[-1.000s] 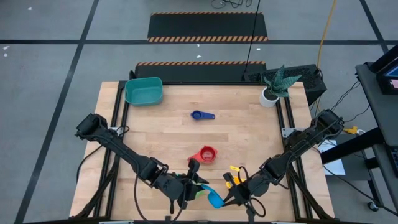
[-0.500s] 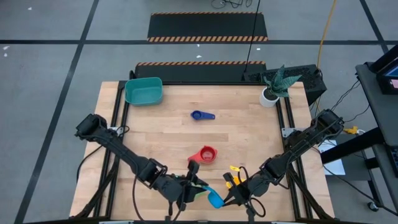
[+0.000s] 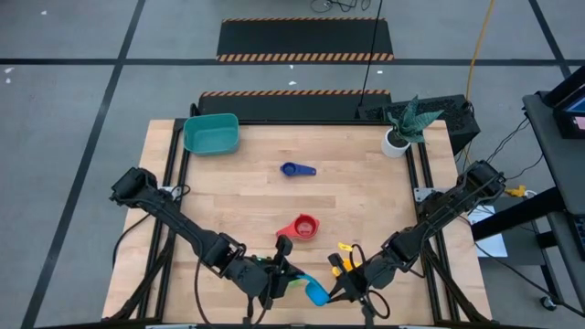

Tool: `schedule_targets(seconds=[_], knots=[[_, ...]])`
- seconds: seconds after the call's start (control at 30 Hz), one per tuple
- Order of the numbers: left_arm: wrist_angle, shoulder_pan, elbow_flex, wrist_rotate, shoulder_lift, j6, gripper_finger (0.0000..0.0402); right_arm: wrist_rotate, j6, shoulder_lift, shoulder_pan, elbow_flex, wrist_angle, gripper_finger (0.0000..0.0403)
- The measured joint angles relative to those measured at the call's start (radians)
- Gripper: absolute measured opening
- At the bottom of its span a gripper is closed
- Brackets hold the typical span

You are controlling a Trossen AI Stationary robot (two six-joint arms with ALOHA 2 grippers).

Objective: Nest measuring cups in basket
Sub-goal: Stack the light blue measuring cup on top of the red measuring cup

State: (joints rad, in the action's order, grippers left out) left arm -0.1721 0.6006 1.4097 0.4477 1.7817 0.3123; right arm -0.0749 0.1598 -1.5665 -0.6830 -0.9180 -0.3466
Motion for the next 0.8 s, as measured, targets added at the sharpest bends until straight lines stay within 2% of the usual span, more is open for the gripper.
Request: schedule_targets(seconds=[0.2, 0.37, 0.47, 0.6, 0.8], knots=[[-0.061, 0.005, 0.001, 0.027, -0.020, -0.034, 0.0009, -0.017, 0.073, 0.000, 0.001, 0.000, -0.005, 0.0049], [-0.139, 0.032, 0.001, 0.097, -0.042, -0.051, 0.0006, -0.111, 0.088, 0.000, 0.001, 0.000, 0.000, 0.0089], [-0.227, 0.058, 0.002, 0.173, -0.058, -0.096, 0.0007, -0.183, 0.083, 0.006, 0.002, 0.001, 0.023, 0.0106], [-0.339, 0.090, 0.000, 0.301, -0.066, -0.126, 0.0005, -0.280, 0.101, 0.029, 0.000, 0.001, 0.078, 0.0119], [-0.414, 0.101, -0.021, 0.358, -0.071, -0.175, 0.0009, -0.348, 0.194, 0.083, 0.000, 0.001, 0.192, 0.0119]])
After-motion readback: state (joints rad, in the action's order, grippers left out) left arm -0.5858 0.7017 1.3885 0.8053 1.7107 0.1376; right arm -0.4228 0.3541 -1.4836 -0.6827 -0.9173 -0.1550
